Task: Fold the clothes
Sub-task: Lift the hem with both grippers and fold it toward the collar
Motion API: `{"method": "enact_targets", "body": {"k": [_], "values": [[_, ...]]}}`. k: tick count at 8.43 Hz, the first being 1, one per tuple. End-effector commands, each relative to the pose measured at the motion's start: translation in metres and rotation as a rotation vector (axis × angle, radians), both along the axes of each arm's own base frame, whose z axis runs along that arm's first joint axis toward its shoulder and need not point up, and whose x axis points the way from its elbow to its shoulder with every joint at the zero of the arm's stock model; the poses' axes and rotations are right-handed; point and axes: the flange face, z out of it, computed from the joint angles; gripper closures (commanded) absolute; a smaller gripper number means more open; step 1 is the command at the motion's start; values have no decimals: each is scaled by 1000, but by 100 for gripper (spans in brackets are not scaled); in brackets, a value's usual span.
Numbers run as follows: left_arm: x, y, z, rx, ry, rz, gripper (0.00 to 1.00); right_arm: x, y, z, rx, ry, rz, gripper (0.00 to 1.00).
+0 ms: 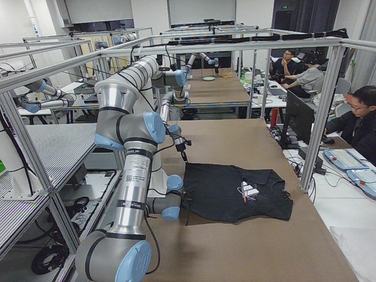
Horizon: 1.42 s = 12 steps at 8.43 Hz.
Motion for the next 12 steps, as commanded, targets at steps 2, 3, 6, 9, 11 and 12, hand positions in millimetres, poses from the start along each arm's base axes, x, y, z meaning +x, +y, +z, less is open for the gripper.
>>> {"method": "enact_targets", "body": {"k": [2, 3, 6, 9, 11, 12], "values": [[-91, 8, -90, -48, 186, 188, 100, 99, 20, -62, -47, -130, -161, 100], [-115, 21, -123, -59, 260, 296, 100, 117, 35, -85, -95, -175, -238, 100], [-139, 9, -138, -59, 301, 321, 100, 129, 28, -84, -108, -202, -267, 100], [-100, -62, -109, -56, 265, 169, 100, 105, -51, -45, -63, -167, -129, 100], [-83, -102, -112, -50, 272, 115, 100, 100, -97, -31, -35, -152, -46, 100], [-85, -120, -110, -52, 267, 85, 100, 91, -117, -26, -27, -145, -28, 100]]}}
